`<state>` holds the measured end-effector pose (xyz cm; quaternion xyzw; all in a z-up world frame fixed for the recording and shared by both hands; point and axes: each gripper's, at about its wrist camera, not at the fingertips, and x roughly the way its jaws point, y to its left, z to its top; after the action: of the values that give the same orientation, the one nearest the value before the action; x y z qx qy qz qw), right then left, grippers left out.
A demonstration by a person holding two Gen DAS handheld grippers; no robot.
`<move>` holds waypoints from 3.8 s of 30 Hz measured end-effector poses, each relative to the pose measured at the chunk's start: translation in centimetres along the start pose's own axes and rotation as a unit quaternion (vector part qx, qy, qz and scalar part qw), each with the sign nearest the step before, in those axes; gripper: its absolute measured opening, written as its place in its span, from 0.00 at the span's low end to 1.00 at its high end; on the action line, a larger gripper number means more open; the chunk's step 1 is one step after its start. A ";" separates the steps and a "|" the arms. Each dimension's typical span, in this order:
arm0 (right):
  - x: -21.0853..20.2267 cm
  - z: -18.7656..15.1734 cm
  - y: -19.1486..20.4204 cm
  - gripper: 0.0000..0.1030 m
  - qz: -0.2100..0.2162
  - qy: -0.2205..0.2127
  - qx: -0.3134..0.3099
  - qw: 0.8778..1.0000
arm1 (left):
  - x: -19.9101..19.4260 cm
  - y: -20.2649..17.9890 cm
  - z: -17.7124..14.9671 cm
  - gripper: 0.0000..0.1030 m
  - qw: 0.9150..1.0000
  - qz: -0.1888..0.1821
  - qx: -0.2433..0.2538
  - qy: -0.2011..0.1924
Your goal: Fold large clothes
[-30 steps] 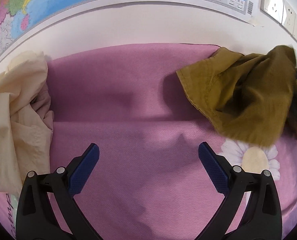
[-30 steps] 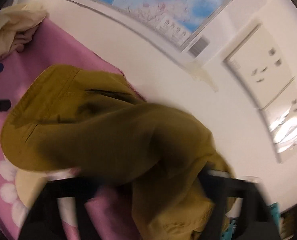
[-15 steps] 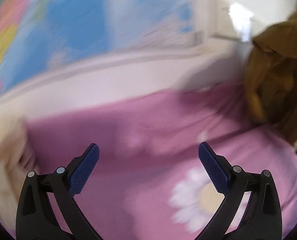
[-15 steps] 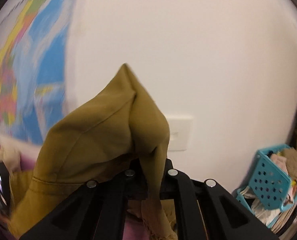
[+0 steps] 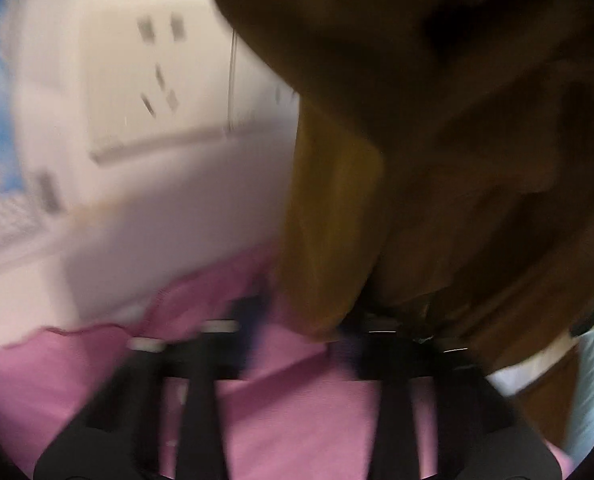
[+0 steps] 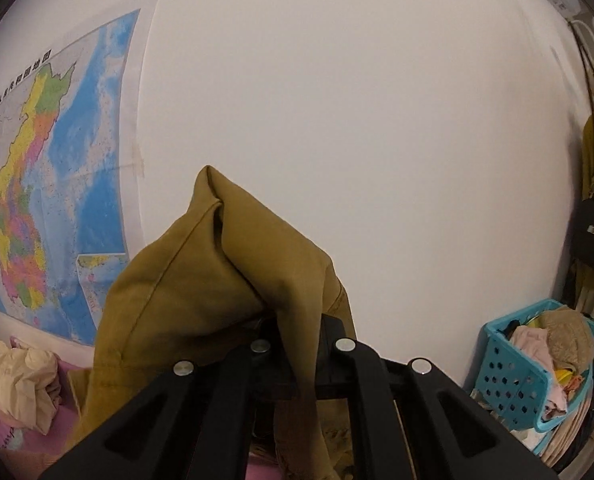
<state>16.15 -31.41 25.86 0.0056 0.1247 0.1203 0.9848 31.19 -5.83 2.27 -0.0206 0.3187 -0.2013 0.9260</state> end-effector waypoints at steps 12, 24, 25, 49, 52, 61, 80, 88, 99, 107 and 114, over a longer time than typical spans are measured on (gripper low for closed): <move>-12.3 6.9 -1.8 0.03 -0.050 -0.102 -0.010 0.993 | -13.2 -5.3 7.0 0.02 0.990 -0.004 0.056 -0.130; -29.1 9.9 1.5 0.02 0.043 -0.213 0.006 0.976 | -36.8 -6.8 4.6 0.02 0.953 0.014 0.086 -0.289; -28.6 8.5 2.0 0.02 0.074 -0.195 0.014 0.978 | -37.8 -7.6 3.1 0.02 0.955 0.018 0.079 -0.286; -24.8 -3.3 6.1 0.02 0.198 -0.105 0.043 0.973 | -45.4 3.1 -13.1 0.02 0.964 0.116 -0.062 -0.230; -28.7 -0.6 5.4 0.02 0.177 -0.151 0.035 0.972 | -49.7 1.0 -11.5 0.02 0.954 0.125 -0.038 -0.271; -37.8 4.6 4.9 0.02 0.171 -0.222 0.021 0.960 | -61.9 -5.7 -9.5 0.03 0.917 0.187 0.017 -0.351; -1.4 -8.5 11.3 0.02 0.203 0.141 0.059 0.967 | -44.6 12.7 -11.2 0.03 0.922 0.361 -0.132 -0.046; 11.9 -19.2 13.9 0.03 0.154 0.299 0.080 0.938 | -31.8 22.8 -15.8 0.04 0.912 0.349 -0.195 0.094; 7.1 -17.3 8.1 0.67 0.106 0.295 0.056 0.948 | -37.7 21.9 -17.4 0.74 0.952 0.277 -0.128 0.023; -1.0 -21.2 16.8 0.75 0.316 0.340 -0.021 0.885 | -35.4 13.8 -18.8 0.85 0.993 0.100 -0.048 0.037; 5.0 -28.6 18.9 0.56 0.296 0.439 0.026 0.848 | -23.3 13.1 -20.3 0.75 0.980 0.047 -0.085 0.174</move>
<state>9.36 -12.40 -2.28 0.0147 0.5396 0.3930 0.7444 7.03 17.08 -2.53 -0.0488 0.4916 -0.1302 0.8596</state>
